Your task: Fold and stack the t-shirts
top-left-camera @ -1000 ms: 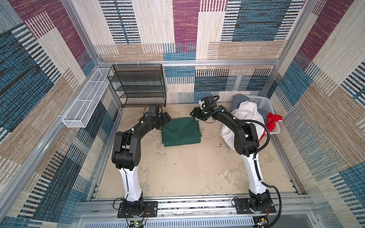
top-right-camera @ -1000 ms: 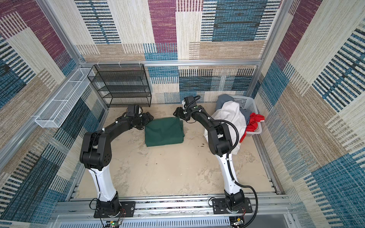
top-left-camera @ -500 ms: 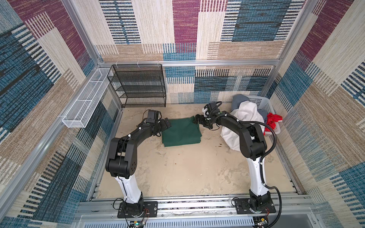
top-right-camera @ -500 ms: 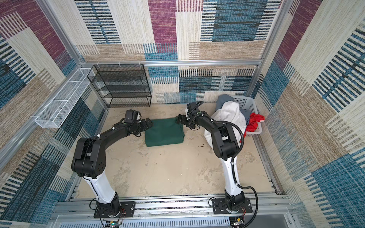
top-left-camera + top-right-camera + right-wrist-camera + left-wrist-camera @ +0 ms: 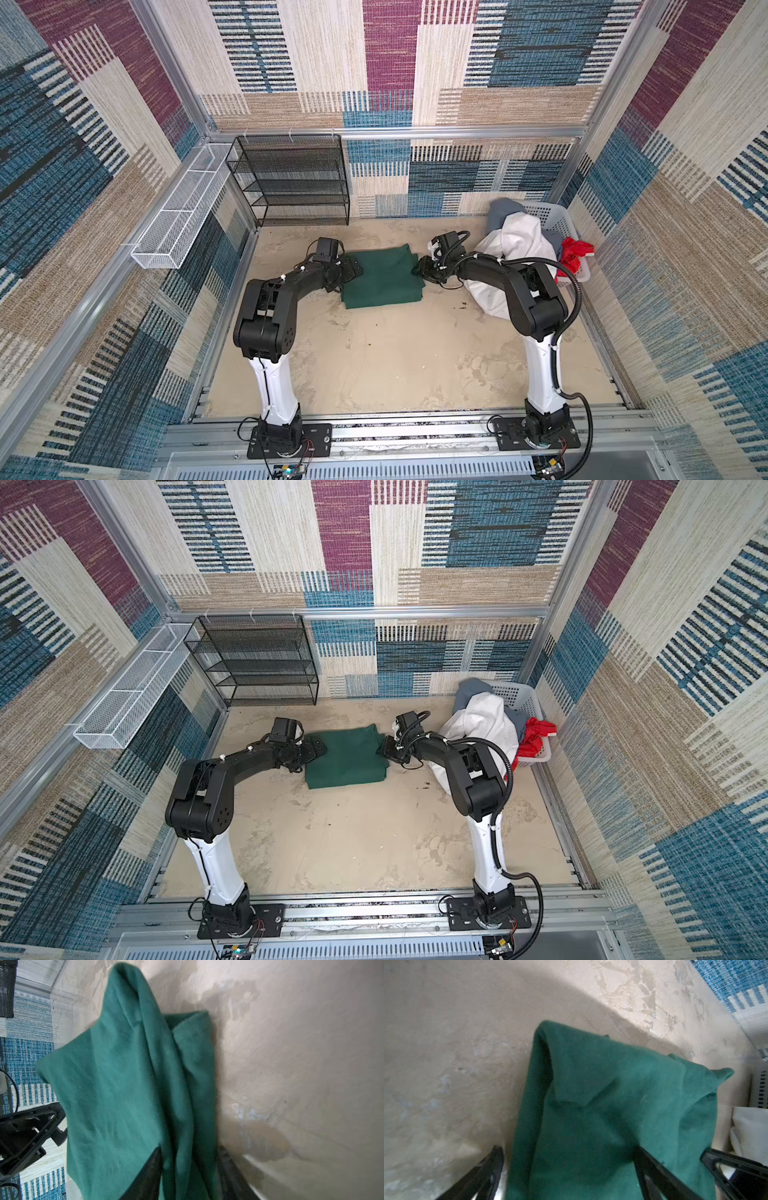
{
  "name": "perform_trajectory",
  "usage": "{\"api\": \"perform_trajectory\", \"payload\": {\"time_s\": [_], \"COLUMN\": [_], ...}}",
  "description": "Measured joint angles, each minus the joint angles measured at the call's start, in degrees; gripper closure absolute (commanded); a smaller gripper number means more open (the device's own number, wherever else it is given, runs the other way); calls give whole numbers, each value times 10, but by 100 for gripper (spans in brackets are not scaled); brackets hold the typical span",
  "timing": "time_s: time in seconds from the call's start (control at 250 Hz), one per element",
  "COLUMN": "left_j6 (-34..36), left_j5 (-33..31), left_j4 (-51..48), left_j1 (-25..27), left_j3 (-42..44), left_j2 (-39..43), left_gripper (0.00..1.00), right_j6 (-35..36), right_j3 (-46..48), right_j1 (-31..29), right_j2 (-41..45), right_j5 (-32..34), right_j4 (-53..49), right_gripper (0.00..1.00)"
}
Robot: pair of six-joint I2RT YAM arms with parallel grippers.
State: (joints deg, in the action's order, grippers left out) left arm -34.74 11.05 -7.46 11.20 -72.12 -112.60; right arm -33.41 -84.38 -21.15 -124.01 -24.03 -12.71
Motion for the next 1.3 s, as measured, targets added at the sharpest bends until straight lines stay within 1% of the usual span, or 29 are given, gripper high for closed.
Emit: {"api": "perform_trajectory", "payload": {"time_s": [0.204,0.38,0.504,0.548,0.596,0.632,0.648,0.676,0.712,0.796,0.836,0.872,0.932,0.988,1.032,1.06,1.144,1.184,1.3], "left_j6": [-1,-2,-2,-2,-1,0,0,1,5,14,19,23,32,38,49,57,82,94,123], "left_j5": [3,2,2,3,2,2,2,3,3,4,9,8,1,-9,-20,-27,-59,-76,-116], "left_j4": [14,29,28,25,21,17,15,10,4,-15,-26,-35,-59,-84,-110,-124,-165,-181,-223], "left_j1": [7,14,17,17,17,17,17,17,17,17,17,17,17,18,18,18,16,14,0], "left_j3": [-18,-28,-50,-57,-63,-67,-69,-72,-75,-85,-90,-96,-112,-131,-146,-155,-182,-192,-203], "left_j2": [-21,-33,-52,-57,-62,-65,-67,-69,-72,-78,-80,-82,-83,-88,-91,-91,-92,-91,-79], "left_gripper": [3,8,19,26,36,46,52,56,62,82,91,100,100,100,100,100,100,100,100], "right_j6": [-8,-12,-12,-12,-12,-12,-12,-12,-12,-10,-10,-10,-8,-7,-3,0,1,3,12], "right_j3": [5,8,13,16,20,22,22,23,25,31,35,40,48,56,61,65,80,88,109], "right_j1": [0,1,1,1,1,1,1,1,1,1,1,1,1,1,1,1,1,1,2], "right_j2": [-3,-3,-3,-2,-1,1,1,3,5,12,18,24,32,40,48,54,71,80,107], "right_j5": [-1,-4,-5,-5,-5,-5,-4,-4,-4,-4,-4,-4,-4,-5,-10,-8,2,6,22], "right_j4": [4,9,16,20,24,26,26,25,25,22,21,21,21,21,26,28,30,28,22], "right_gripper": [100,100,100,100,94,93,93,92,89,83,77,67,47,25,14,10,0,1,1]}}
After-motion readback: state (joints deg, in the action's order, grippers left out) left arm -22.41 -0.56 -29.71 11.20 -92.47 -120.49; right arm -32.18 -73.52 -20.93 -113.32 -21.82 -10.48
